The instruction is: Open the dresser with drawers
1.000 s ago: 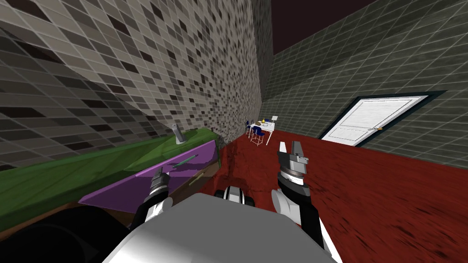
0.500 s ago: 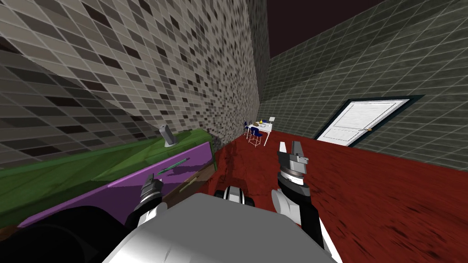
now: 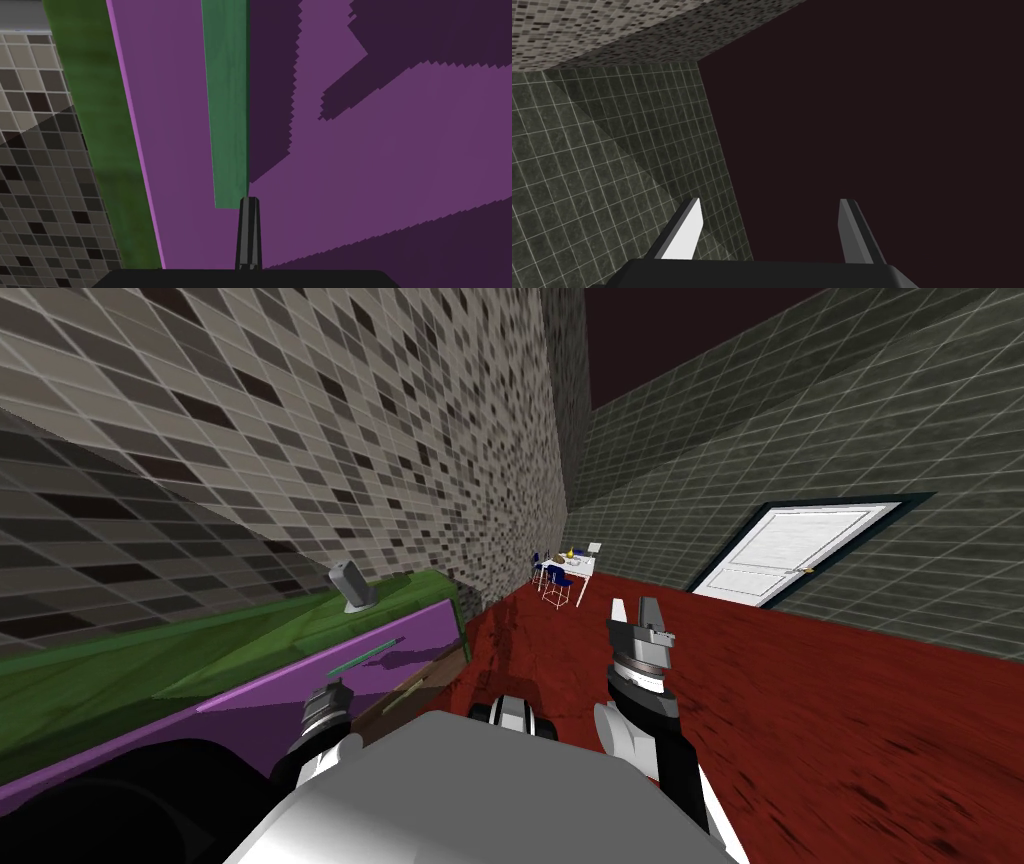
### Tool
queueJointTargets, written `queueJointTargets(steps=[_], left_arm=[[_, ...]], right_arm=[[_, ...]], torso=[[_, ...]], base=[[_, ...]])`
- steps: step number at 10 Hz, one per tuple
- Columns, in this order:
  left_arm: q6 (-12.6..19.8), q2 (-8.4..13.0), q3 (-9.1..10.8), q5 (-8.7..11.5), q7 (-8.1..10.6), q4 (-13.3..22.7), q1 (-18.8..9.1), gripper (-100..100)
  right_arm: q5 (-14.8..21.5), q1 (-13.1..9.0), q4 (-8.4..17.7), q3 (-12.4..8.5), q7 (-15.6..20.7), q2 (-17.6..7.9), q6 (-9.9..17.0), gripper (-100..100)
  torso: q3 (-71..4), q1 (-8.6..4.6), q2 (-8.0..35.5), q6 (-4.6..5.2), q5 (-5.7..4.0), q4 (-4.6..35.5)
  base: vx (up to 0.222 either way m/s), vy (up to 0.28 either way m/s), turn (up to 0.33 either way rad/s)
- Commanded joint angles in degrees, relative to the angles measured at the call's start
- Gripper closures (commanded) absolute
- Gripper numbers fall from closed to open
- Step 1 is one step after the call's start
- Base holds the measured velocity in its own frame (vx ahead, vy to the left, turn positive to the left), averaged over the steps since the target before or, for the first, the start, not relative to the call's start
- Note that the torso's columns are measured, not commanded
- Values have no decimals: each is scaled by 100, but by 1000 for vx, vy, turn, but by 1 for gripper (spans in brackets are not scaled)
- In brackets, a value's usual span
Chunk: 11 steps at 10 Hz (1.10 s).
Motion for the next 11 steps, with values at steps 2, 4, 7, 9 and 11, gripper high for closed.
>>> queueJointTargets(steps=[2, 4, 7, 9, 11], left_arm=[[68, 24, 3, 71, -31, -174, 133, 100], [85, 31, 8, 82, -39, -197, 147, 100], [196, 98, 106, 175, -58, -209, 158, -100], [273, 142, 171, 234, -71, -211, 162, -100], [349, 186, 200, 277, -62, -235, 172, -100]], right_arm=[[0, -1, 0, 1, 0, 1, 0, 0], [0, -1, 0, 1, 0, 1, 0, 0], [0, 2, -1, -3, 0, -3, -1, 0], [0, 3, -1, -2, 0, -3, -1, 0], [0, 2, -1, -1, 0, -1, -1, 0]], torso=[[-3, 2, -5, 1, -3, -1], [-17, 11, -27, 1, 1, -8], [-37, 88, -60, 2, 24, -17], [-20, 22, -33, 1, 4, -9], [2, -6, 6, 0, -3, 1]], base=[[-86, -171, 6], [-56, -163, 10], [101, 94, -3], [157, 113, -2], [77, 70, -8]])
